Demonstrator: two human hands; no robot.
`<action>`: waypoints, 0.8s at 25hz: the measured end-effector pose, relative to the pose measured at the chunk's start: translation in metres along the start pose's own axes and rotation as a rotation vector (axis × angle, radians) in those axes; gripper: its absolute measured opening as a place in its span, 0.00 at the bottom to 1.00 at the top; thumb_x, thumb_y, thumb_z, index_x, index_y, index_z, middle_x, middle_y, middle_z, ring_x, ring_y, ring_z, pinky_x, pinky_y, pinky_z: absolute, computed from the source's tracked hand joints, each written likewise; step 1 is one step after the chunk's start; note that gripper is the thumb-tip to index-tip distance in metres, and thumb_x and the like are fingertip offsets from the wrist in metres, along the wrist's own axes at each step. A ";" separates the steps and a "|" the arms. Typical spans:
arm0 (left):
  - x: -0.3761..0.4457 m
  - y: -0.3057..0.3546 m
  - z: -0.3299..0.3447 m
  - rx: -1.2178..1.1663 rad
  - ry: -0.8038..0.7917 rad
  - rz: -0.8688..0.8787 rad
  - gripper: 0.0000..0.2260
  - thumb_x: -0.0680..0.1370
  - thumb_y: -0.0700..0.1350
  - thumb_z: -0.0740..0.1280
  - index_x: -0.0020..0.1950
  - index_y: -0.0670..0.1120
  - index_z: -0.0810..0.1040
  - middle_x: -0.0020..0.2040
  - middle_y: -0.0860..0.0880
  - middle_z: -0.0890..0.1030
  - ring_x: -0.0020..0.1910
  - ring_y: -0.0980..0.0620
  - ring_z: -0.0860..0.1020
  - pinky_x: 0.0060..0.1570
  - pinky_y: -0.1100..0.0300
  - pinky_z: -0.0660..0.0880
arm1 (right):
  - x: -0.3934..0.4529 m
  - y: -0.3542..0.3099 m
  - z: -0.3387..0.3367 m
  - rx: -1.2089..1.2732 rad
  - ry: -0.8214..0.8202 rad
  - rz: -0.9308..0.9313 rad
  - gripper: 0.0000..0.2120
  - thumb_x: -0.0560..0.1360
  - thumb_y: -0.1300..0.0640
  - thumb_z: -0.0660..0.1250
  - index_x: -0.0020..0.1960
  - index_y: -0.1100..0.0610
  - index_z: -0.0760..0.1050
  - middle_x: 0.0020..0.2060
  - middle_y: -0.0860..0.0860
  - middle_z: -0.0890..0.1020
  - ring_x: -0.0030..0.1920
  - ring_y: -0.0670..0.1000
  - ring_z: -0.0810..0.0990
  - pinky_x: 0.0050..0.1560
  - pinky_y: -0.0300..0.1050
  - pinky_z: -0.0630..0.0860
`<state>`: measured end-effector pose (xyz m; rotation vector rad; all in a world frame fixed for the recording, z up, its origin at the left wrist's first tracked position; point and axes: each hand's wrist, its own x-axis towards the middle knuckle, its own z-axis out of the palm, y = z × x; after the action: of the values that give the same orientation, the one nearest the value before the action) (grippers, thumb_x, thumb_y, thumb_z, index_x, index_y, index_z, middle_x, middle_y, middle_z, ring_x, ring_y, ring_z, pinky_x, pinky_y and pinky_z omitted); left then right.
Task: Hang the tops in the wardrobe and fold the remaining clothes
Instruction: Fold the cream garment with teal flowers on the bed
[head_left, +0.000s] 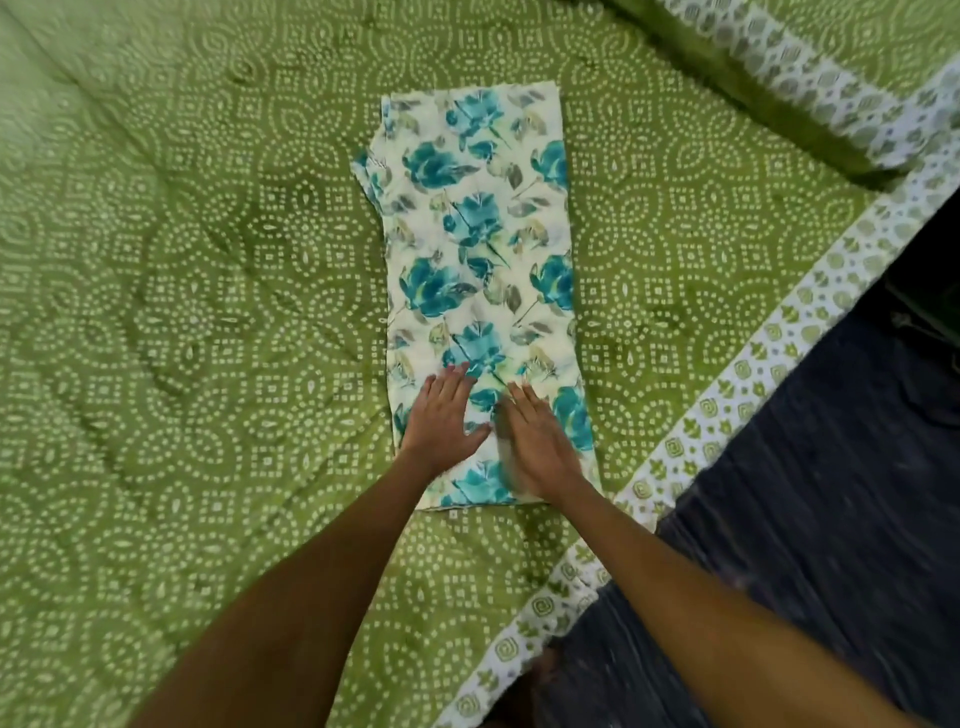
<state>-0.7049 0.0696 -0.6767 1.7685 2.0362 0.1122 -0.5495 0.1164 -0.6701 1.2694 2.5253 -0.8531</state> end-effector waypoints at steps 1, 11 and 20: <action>0.006 -0.007 0.014 0.054 -0.037 0.005 0.35 0.75 0.64 0.53 0.74 0.41 0.62 0.75 0.44 0.60 0.75 0.44 0.58 0.73 0.47 0.55 | 0.016 0.005 0.009 -0.074 -0.028 -0.038 0.28 0.81 0.54 0.52 0.77 0.60 0.46 0.77 0.54 0.46 0.76 0.53 0.42 0.74 0.47 0.39; 0.011 -0.028 0.081 0.174 0.097 0.008 0.42 0.73 0.71 0.47 0.77 0.44 0.51 0.77 0.47 0.52 0.76 0.48 0.50 0.73 0.45 0.45 | 0.149 0.065 0.004 -0.172 0.272 -0.029 0.42 0.76 0.33 0.49 0.77 0.61 0.42 0.76 0.58 0.46 0.77 0.53 0.43 0.73 0.44 0.36; 0.017 -0.038 0.092 0.169 0.135 0.035 0.41 0.74 0.71 0.45 0.77 0.43 0.51 0.77 0.47 0.52 0.76 0.48 0.50 0.73 0.46 0.44 | 0.181 0.050 -0.010 -0.129 0.362 0.138 0.45 0.75 0.31 0.47 0.76 0.64 0.40 0.76 0.59 0.44 0.76 0.55 0.41 0.75 0.48 0.38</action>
<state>-0.7070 0.0588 -0.7775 1.9477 2.1655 0.0740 -0.6207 0.2674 -0.7562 1.6579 2.6611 -0.4551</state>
